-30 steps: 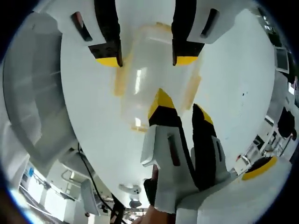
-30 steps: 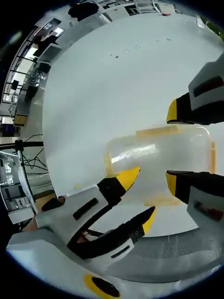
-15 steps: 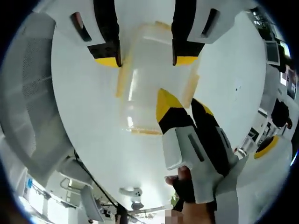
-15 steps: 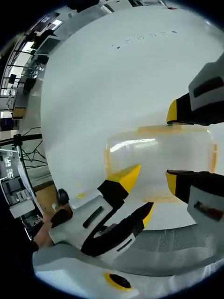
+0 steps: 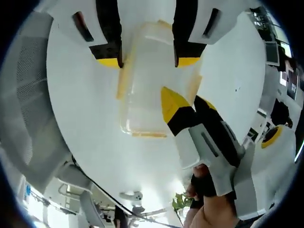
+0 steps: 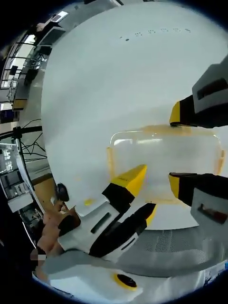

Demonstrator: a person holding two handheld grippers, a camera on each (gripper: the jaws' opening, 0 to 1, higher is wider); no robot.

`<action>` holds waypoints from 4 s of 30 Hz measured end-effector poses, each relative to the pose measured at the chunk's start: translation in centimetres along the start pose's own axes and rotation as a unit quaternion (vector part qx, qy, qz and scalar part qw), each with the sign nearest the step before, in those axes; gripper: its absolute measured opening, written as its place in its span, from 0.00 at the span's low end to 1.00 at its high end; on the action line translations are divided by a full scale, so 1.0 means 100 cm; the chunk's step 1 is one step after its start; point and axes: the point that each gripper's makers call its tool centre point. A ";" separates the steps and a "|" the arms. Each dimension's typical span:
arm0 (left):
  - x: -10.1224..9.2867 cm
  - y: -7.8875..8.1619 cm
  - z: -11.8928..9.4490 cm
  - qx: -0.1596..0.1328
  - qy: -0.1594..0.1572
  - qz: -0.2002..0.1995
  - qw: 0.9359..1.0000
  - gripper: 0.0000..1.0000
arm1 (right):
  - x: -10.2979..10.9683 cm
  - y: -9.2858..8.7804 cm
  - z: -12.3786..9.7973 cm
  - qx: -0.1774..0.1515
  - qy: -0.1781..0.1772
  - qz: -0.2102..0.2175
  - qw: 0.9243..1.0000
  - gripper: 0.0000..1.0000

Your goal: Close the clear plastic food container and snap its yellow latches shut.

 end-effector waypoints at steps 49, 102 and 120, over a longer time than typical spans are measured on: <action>-0.003 0.006 -0.002 0.003 -0.006 0.002 1.000 0.39 | -0.002 0.001 -0.005 0.028 -0.004 -0.004 1.000 0.34; 0.013 -0.003 -0.013 0.030 -0.072 -0.018 0.997 0.60 | 0.042 -0.036 -0.026 0.048 -0.020 -0.052 0.997 0.53; 0.027 -0.016 -0.011 0.059 -0.077 0.014 0.995 0.68 | 0.048 -0.038 -0.026 0.061 -0.048 -0.063 0.995 0.62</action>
Point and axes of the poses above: the point that each gripper's makers call its tool centre point, and the gripper's own axes: z roughly forward along the fingers, x roughly to its left, y roughly out of its top, and after that the axes turned 10 degrees about -z, right-handed
